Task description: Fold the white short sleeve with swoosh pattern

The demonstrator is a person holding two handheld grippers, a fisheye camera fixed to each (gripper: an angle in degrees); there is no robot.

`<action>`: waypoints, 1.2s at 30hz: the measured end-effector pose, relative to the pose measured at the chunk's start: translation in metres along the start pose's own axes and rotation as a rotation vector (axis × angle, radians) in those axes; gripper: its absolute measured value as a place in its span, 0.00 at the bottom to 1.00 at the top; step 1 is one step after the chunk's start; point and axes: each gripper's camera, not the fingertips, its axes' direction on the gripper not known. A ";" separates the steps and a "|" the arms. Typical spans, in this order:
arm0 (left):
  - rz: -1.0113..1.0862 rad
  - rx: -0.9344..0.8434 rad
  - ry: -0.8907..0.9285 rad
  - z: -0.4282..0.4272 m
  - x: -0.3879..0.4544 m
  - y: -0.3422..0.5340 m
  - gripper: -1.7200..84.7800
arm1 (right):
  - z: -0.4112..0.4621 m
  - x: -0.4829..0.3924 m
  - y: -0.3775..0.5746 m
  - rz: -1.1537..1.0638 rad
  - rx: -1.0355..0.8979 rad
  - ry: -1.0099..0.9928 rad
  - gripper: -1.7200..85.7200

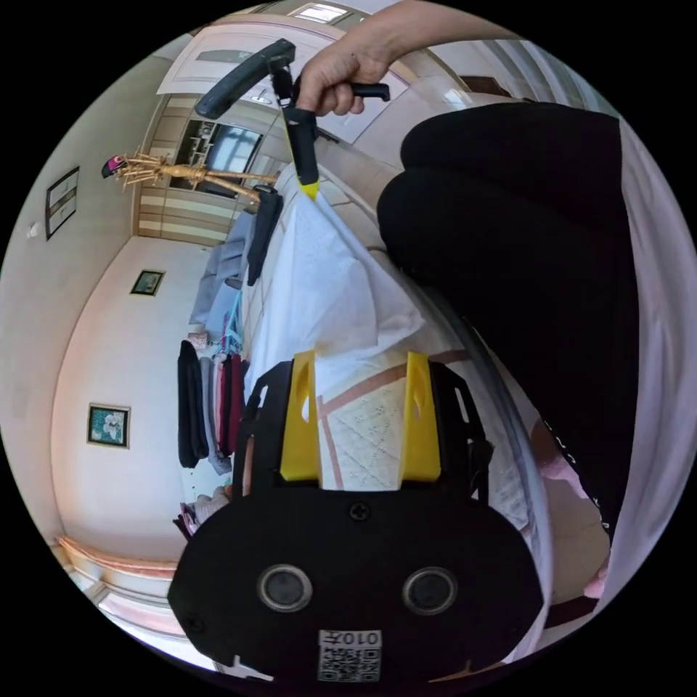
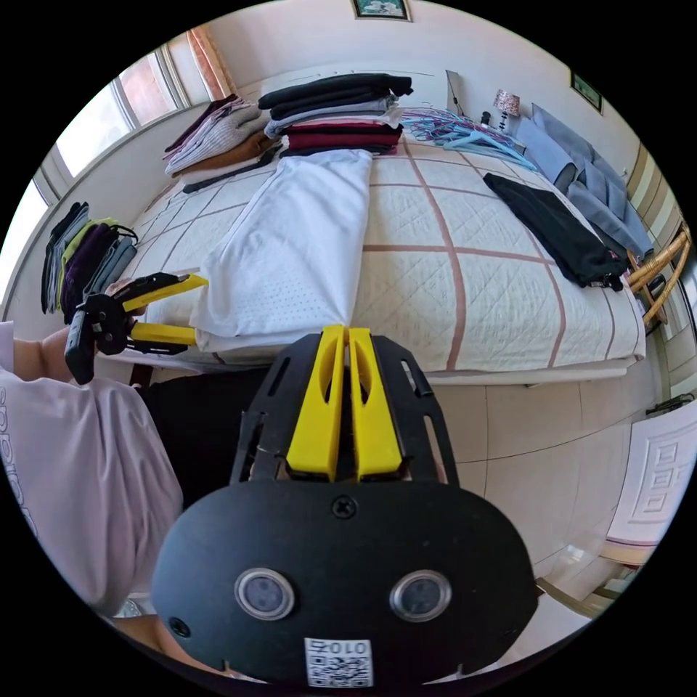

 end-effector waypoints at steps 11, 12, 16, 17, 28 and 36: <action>0.012 0.030 -0.063 -0.006 0.010 0.000 0.18 | -0.008 0.012 0.029 0.010 -0.005 -0.030 0.06; 0.032 0.033 -0.066 -0.005 0.011 -0.002 0.17 | -0.010 0.013 0.033 0.010 -0.004 -0.032 0.06; 0.094 0.047 -0.045 -0.001 0.015 -0.006 0.11 | -0.013 0.019 0.046 0.016 -0.003 -0.042 0.06; 0.080 0.049 -0.038 -0.001 0.011 -0.006 0.10 | -0.013 0.020 0.048 0.017 -0.002 -0.044 0.06; -0.336 0.155 0.225 -0.036 -0.118 0.043 0.03 | -0.060 0.027 0.086 -0.043 0.107 -0.126 0.05; -0.399 0.189 0.191 -0.122 -0.207 0.078 0.03 | -0.164 -0.007 0.102 -0.220 0.237 -0.183 0.05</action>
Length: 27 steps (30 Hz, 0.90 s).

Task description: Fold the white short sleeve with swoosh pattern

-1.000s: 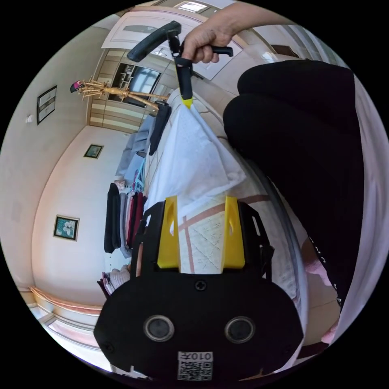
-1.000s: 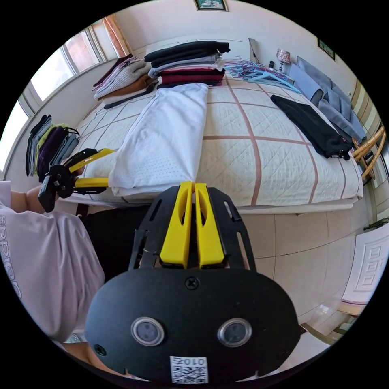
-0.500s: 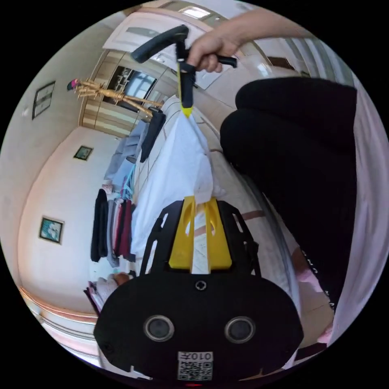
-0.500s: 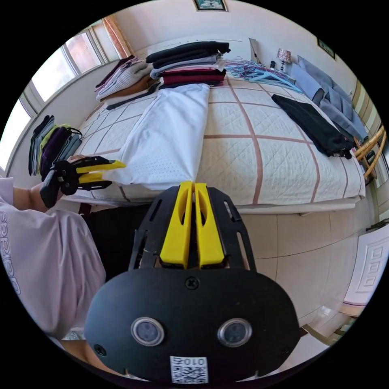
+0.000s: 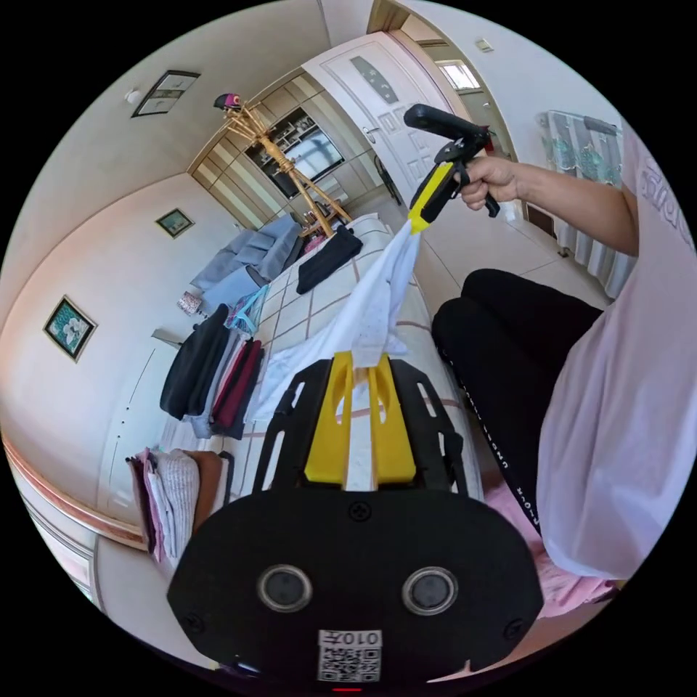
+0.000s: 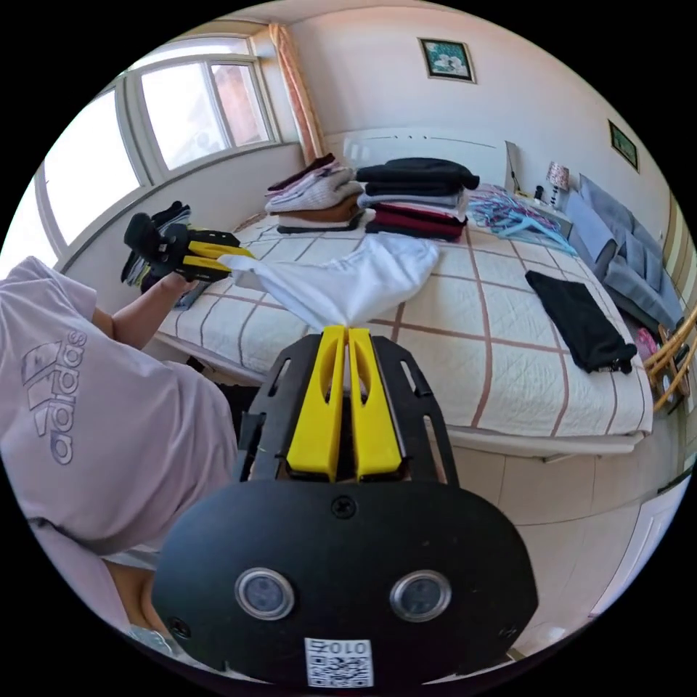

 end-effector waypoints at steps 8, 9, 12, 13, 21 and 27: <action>0.025 -0.019 0.120 -0.101 0.006 0.003 0.03 | -0.072 -0.092 0.014 -0.210 -0.075 -0.111 0.05; -0.006 -0.010 0.180 -0.112 0.004 0.008 0.03 | -0.078 -0.105 0.016 -0.232 -0.086 -0.125 0.05; -0.089 -0.007 0.281 -0.117 -0.009 0.019 0.03 | -0.084 -0.116 0.009 -0.256 -0.113 -0.166 0.05; -0.106 -0.010 0.293 -0.115 -0.014 0.020 0.03 | -0.081 -0.114 -0.001 -0.257 -0.134 -0.165 0.05; -0.386 -0.030 0.558 -0.044 -0.206 0.009 0.03 | -0.063 -0.006 -0.157 -0.146 -0.215 -0.213 0.05; -0.601 -0.110 0.755 0.087 -0.361 0.025 0.04 | 0.028 0.145 -0.297 0.074 -0.351 -0.354 0.05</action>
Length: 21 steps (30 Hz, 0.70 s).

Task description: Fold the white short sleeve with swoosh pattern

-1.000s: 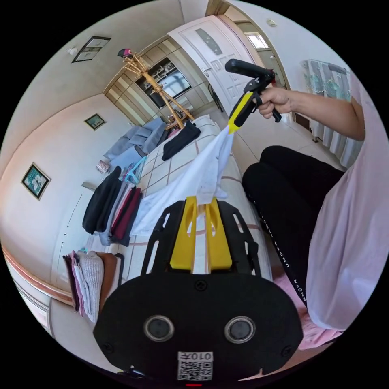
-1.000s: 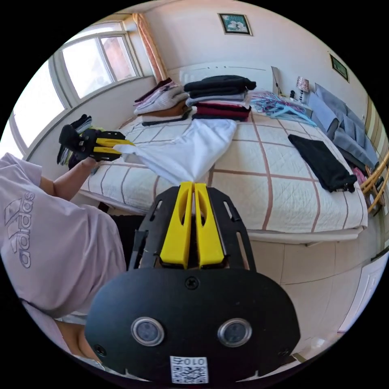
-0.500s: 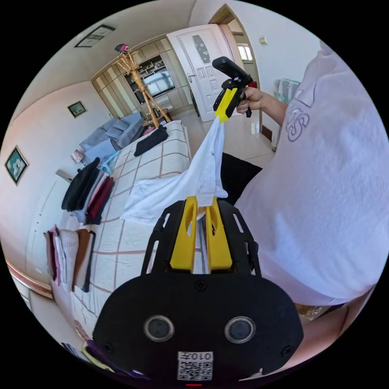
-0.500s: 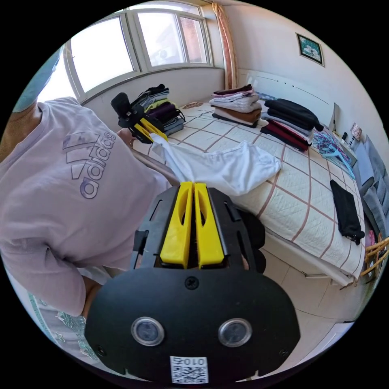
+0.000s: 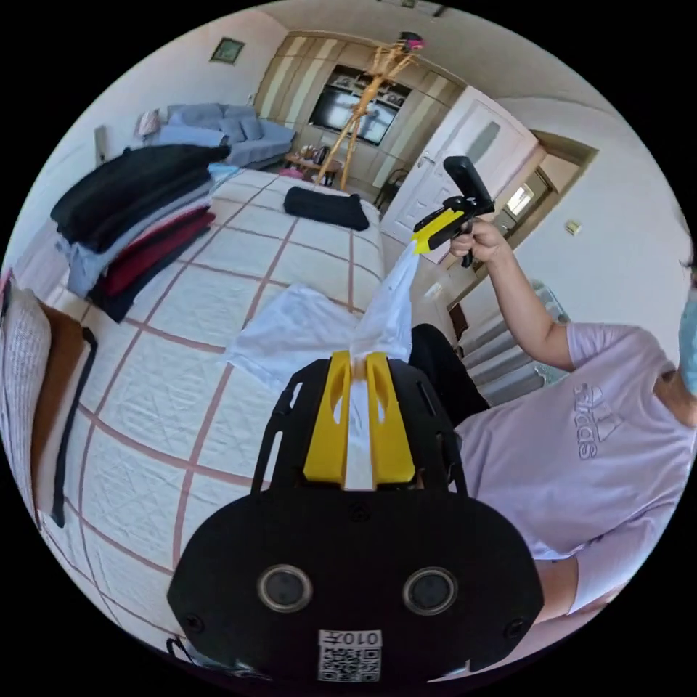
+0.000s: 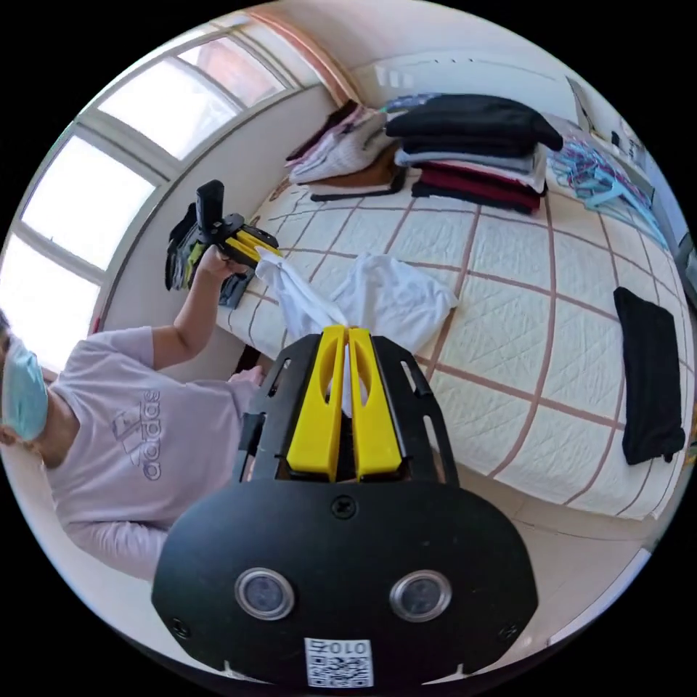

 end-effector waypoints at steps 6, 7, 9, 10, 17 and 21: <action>-0.251 -0.128 0.191 0.041 -0.130 -0.038 0.05 | 0.058 0.116 -0.098 0.179 -0.137 -0.078 0.05; -0.261 -0.140 0.197 0.044 -0.136 -0.041 0.05 | 0.063 0.129 -0.108 0.198 -0.134 -0.109 0.05; -0.282 -0.146 0.239 0.048 -0.154 -0.049 0.06 | 0.070 0.142 -0.120 0.214 -0.154 -0.119 0.05; -0.292 -0.140 0.255 0.048 -0.158 -0.050 0.06 | 0.073 0.148 -0.126 0.217 -0.163 -0.116 0.05; -0.404 -0.131 0.319 0.055 -0.189 -0.057 0.08 | 0.100 0.171 -0.146 0.272 -0.159 -0.157 0.06; -0.488 -0.017 0.350 0.048 -0.196 -0.039 0.09 | 0.112 0.173 -0.129 0.296 -0.040 -0.202 0.06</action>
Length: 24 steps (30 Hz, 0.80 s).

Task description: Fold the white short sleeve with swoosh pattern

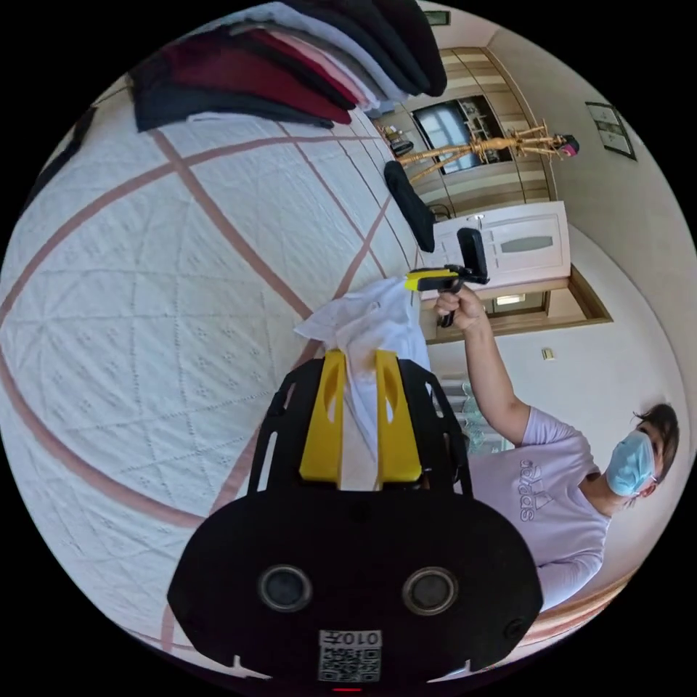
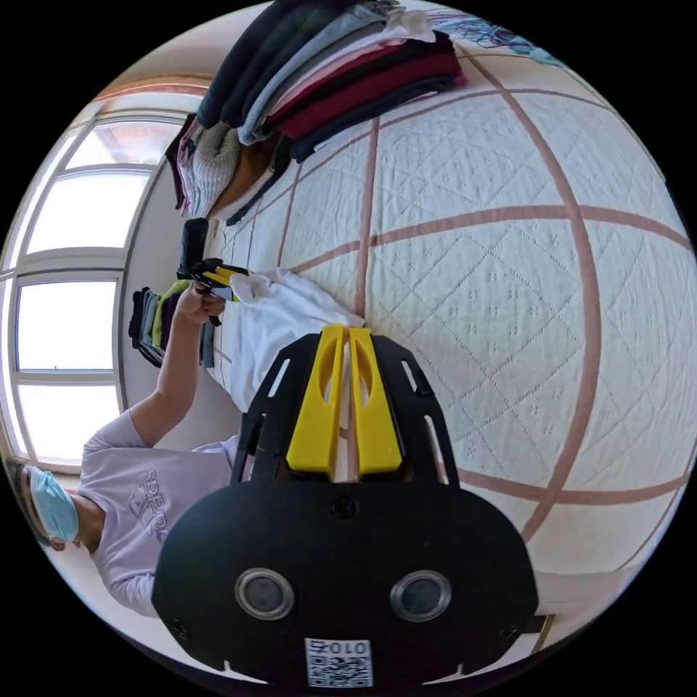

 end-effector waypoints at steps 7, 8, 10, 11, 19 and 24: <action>0.108 0.221 -0.316 -0.027 0.067 0.058 0.09 | -0.042 -0.048 0.102 -0.114 0.388 0.088 0.08; 0.193 0.182 -0.368 -0.012 0.093 0.069 0.09 | -0.040 -0.058 0.112 -0.140 0.400 0.107 0.07; 0.322 0.129 -0.457 0.022 0.133 0.091 0.09 | -0.023 -0.106 0.159 -0.239 0.473 0.260 0.07; 0.404 0.111 -0.533 0.048 0.156 0.108 0.09 | -0.016 -0.117 0.172 -0.257 0.499 0.300 0.07; 0.389 0.060 -0.741 0.154 0.161 0.146 0.10 | 0.104 -0.188 0.271 -0.243 0.556 0.520 0.09; 0.308 0.111 -0.641 0.160 0.141 0.162 0.09 | 0.135 -0.160 0.269 -0.088 0.426 0.367 0.13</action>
